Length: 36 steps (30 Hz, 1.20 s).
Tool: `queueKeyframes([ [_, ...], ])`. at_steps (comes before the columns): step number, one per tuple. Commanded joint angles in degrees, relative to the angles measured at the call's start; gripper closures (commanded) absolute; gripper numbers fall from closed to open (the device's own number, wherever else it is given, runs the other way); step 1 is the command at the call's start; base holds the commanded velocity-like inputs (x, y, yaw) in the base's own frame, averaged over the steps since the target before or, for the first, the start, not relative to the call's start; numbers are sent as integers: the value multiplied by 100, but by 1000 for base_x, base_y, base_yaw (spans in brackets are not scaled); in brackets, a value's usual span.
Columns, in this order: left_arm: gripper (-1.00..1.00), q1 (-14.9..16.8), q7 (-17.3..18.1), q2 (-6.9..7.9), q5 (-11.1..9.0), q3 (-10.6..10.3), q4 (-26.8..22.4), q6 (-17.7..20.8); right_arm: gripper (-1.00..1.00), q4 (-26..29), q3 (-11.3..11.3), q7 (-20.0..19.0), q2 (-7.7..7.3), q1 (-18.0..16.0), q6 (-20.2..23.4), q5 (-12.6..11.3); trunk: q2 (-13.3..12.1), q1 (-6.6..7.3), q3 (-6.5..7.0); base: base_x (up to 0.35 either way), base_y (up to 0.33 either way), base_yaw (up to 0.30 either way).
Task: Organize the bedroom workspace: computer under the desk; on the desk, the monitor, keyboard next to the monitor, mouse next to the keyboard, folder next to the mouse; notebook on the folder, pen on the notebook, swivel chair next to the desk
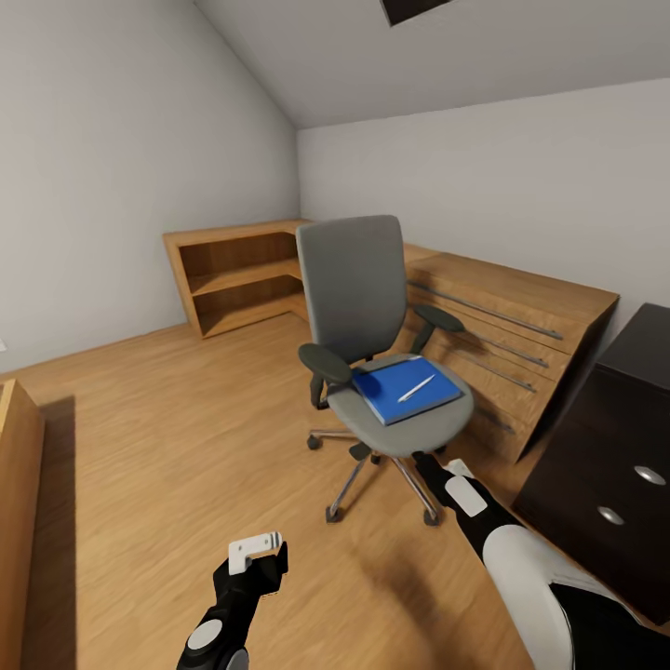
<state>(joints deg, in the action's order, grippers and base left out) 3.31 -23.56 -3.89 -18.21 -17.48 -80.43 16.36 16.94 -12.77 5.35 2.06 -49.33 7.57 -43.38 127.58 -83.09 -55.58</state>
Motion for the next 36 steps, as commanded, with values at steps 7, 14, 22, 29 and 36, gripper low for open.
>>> queueKeyframes([
  [7,-100,3,-44,2,-50,-11,-8,16,-100,20,-8,34,-3,0,25,-39,2,-2,-5,246,0,0],
  [14,-100,3,-44,2,-45,-25,-8,16,-100,20,-6,36,-4,2,25,-39,2,-2,-5,308,0,0],
  [22,-100,3,-44,2,-42,-27,-7,16,-100,20,-6,36,-4,2,25,-37,2,-2,-5,158,0,0],
  [29,-100,3,-39,2,-42,-19,-7,23,-100,14,-6,35,-4,0,25,-38,2,-2,-5,-238,0,0],
  [36,-100,3,-36,9,-55,21,8,35,-100,7,-6,36,-4,2,18,-28,2,-2,-5,-329,0,0],
])
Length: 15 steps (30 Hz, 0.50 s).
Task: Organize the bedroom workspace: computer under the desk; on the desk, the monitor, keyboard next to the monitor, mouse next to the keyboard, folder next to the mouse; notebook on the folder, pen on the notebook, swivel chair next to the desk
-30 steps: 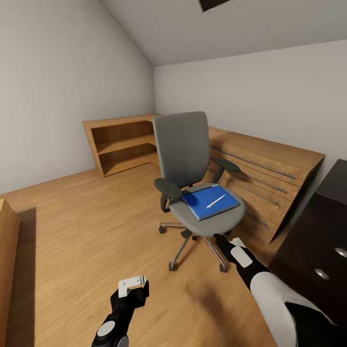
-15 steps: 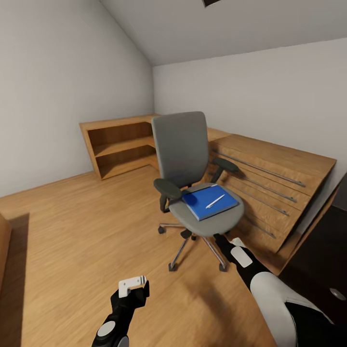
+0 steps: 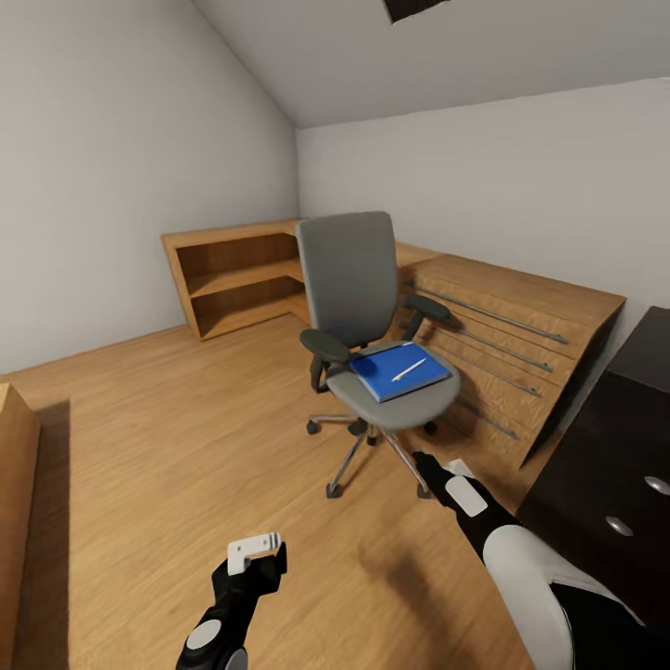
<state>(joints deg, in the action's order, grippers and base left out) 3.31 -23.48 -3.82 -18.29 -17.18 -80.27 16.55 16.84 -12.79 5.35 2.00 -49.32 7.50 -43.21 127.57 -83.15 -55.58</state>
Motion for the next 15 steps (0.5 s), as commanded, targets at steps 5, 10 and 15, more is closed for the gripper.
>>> queueKeyframes([
  [5,-100,3,-43,4,-47,19,-13,33,-100,-15,3,37,20,1,21,105,2,5,-5,-331,0,0],
  [10,-100,3,-43,4,-61,2,21,27,-100,-509,196,35,78,158,-115,1323,2,5,-5,-117,0,0],
  [15,-100,3,-50,13,-70,0,240,10,-100,-1098,258,36,330,292,-978,2478,-78,48,31,-18,0,0],
])
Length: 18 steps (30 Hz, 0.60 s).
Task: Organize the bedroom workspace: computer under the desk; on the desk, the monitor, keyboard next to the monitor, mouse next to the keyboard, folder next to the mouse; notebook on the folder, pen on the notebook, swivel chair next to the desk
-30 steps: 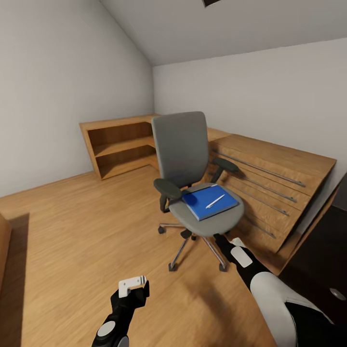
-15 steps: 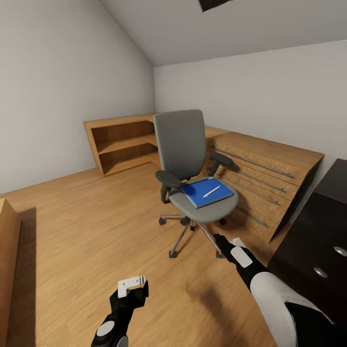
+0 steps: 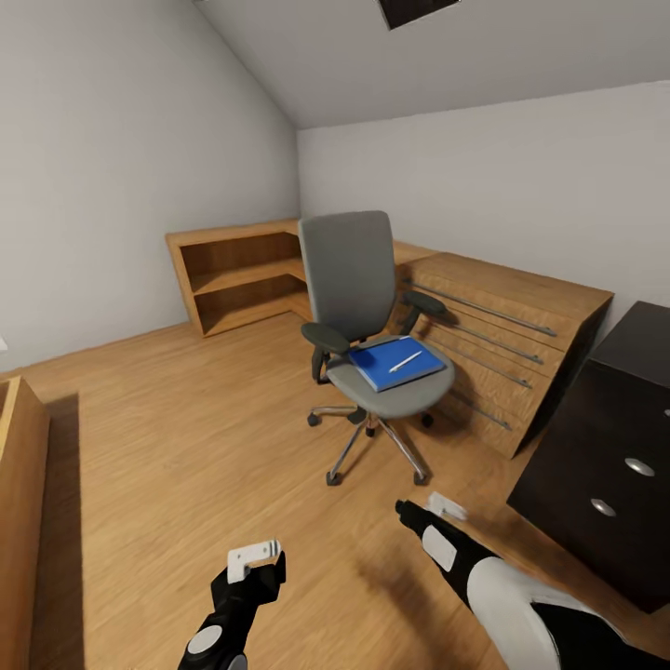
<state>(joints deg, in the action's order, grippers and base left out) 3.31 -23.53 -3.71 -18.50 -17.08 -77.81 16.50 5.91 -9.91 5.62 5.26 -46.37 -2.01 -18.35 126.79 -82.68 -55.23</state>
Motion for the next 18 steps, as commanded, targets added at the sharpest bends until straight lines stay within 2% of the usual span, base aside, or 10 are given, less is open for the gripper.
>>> queueKeyframes([
  [1,-100,3,-44,4,-51,-9,37,15,-100,-108,-26,9,32,21,-183,161,-39,24,14,-7,0,0],
  [2,-100,3,-45,5,-54,-8,90,14,-100,-217,-23,9,54,49,-340,326,-79,46,32,-6,0,0],
  [3,-100,3,-45,13,-57,-4,219,10,-100,-401,-22,17,85,112,-631,652,-120,68,50,-4,0,0],
  [6,-100,3,-50,20,-57,0,434,5,-100,-554,-21,30,113,254,-991,1078,-240,133,103,-2,0,0],
  [9,-100,2,-130,26,-52,-3,873,-10,-100,-657,-14,47,134,819,-1471,1663,-360,199,157,0,0,0],
  [12,-100,3,-201,27,-58,-4,1108,-38,-100,-674,-12,47,124,1075,-1655,1915,-480,265,211,0,0,0],
  [13,-100,3,-231,27,-61,-5,1279,-96,-100,-682,-12,46,118,1201,-1750,2068,-521,287,229,0,0,0],
  [15,-100,3,-250,27,-62,-5,1456,-218,-100,-687,-12,48,112,1308,-1815,2191,-601,331,265,0,0,0],
  [18,-100,-1,-277,23,-64,-7,1847,-717,-100,-692,-11,51,87,1646,-1992,2352,-721,397,319,0,0,0],
])
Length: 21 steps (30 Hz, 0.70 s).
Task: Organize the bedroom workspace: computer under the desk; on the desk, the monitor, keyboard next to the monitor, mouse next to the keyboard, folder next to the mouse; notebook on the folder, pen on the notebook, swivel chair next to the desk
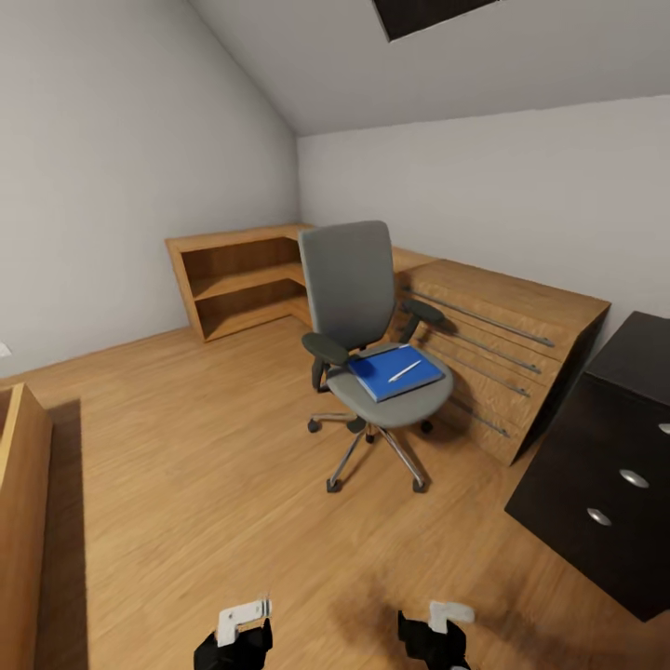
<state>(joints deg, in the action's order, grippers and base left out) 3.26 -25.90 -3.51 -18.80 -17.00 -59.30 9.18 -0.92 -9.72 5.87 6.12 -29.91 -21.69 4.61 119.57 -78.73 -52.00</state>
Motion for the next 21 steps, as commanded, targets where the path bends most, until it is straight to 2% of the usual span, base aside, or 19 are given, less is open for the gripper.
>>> queueKeyframes([
  [1,-100,1,-34,-1,-32,-20,522,-712,-100,-11,-27,23,-42,231,-204,99,-39,24,14,0,0,0],
  [2,-100,0,-13,-6,-23,-38,918,-1307,-100,-12,-24,15,-69,448,-412,132,-79,46,32,0,0,0],
  [4,-100,-1,3,-15,-7,-87,1097,-1607,-100,-13,-22,12,-89,564,-516,161,-160,89,68,0,0,0],
  [7,-100,-1,0,-25,-3,-245,1204,-1724,-100,-13,-26,16,-118,611,-560,168,-280,155,122,0,0,0],
  [8,-100,-1,-33,-23,-17,-537,1614,-1790,-100,-6,-30,19,-273,642,-597,175,-320,177,140,0,0,0],
  [16,-100,-1,-28,-18,-16,-553,1830,-1788,-100,-20,-30,19,-286,644,-600,162,-641,353,284,0,0,-9],
  [21,-100,-1,-27,-2,-26,-543,1880,-1778,-100,-15,-37,19,-289,644,-606,142,-841,463,373,0,0,-185],
])
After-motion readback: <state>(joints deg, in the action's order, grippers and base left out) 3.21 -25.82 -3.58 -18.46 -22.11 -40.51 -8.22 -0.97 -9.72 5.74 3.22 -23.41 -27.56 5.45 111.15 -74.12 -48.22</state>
